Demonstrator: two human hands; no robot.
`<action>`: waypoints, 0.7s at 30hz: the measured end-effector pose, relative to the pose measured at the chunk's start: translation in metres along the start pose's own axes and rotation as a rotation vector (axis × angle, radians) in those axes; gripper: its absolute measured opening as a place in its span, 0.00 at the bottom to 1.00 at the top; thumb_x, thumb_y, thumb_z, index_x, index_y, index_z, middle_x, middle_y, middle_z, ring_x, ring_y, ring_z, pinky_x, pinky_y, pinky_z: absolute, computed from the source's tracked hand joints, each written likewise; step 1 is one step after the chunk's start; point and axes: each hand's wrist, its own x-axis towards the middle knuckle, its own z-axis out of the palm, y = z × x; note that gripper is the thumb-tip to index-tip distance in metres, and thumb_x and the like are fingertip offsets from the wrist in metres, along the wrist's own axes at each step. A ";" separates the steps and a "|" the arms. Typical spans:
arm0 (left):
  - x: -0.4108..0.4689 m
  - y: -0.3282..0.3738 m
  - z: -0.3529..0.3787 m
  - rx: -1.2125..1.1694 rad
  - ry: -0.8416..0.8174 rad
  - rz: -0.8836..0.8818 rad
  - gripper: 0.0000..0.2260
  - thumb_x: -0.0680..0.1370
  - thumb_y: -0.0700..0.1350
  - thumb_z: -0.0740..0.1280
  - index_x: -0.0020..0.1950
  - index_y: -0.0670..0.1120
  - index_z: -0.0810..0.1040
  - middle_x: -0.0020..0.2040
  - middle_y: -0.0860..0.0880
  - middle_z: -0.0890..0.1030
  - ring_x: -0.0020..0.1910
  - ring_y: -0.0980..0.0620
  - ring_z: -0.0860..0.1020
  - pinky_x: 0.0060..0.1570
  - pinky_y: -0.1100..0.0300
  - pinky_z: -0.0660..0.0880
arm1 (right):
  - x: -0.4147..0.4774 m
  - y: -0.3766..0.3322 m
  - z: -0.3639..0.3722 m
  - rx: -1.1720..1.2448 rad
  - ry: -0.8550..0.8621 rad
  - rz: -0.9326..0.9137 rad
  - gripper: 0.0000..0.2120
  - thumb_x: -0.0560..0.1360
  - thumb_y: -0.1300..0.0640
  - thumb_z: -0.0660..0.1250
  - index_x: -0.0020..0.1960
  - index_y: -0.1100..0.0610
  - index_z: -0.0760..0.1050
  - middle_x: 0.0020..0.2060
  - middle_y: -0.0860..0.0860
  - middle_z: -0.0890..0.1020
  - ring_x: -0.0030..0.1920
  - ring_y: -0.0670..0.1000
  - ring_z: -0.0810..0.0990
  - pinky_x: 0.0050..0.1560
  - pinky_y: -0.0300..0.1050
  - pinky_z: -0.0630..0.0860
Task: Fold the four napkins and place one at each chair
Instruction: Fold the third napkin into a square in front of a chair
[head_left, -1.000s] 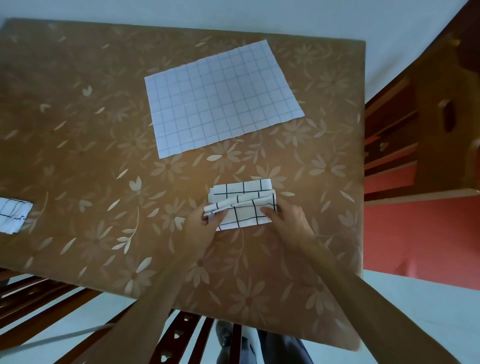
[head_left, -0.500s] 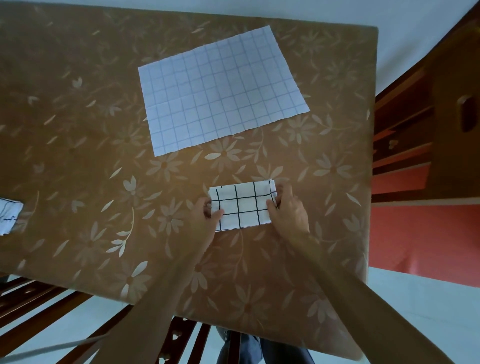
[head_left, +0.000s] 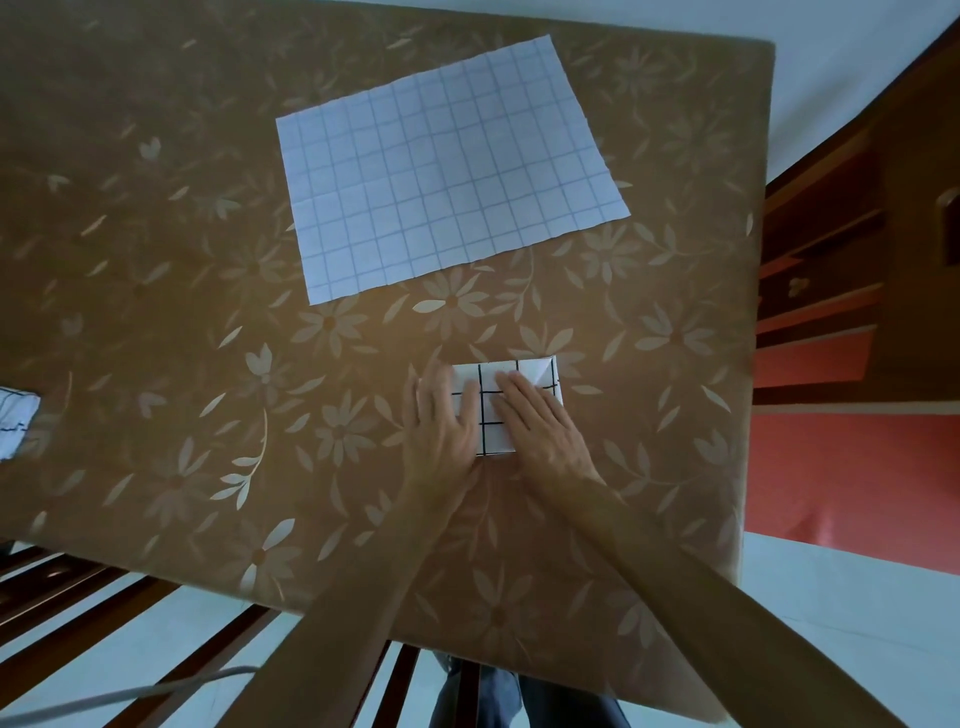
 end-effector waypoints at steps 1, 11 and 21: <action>-0.001 0.001 0.003 -0.038 -0.054 0.067 0.06 0.79 0.38 0.65 0.56 0.42 0.77 0.58 0.38 0.79 0.61 0.40 0.78 0.62 0.42 0.74 | 0.000 0.001 0.003 0.021 -0.009 0.005 0.29 0.71 0.61 0.73 0.70 0.64 0.70 0.72 0.60 0.70 0.73 0.57 0.67 0.74 0.52 0.61; -0.019 -0.030 0.006 -0.077 -0.560 0.089 0.34 0.78 0.47 0.61 0.81 0.46 0.50 0.81 0.44 0.49 0.80 0.45 0.49 0.75 0.42 0.57 | -0.003 0.019 -0.004 -0.142 -0.268 0.145 0.31 0.82 0.41 0.46 0.80 0.56 0.51 0.79 0.54 0.52 0.79 0.52 0.49 0.77 0.55 0.49; 0.049 -0.015 -0.009 -0.058 -0.433 0.000 0.15 0.80 0.55 0.60 0.57 0.45 0.76 0.57 0.45 0.74 0.57 0.43 0.73 0.64 0.45 0.67 | -0.015 0.022 -0.022 -0.009 -0.175 0.452 0.34 0.82 0.43 0.52 0.80 0.59 0.45 0.79 0.54 0.49 0.79 0.52 0.46 0.77 0.50 0.43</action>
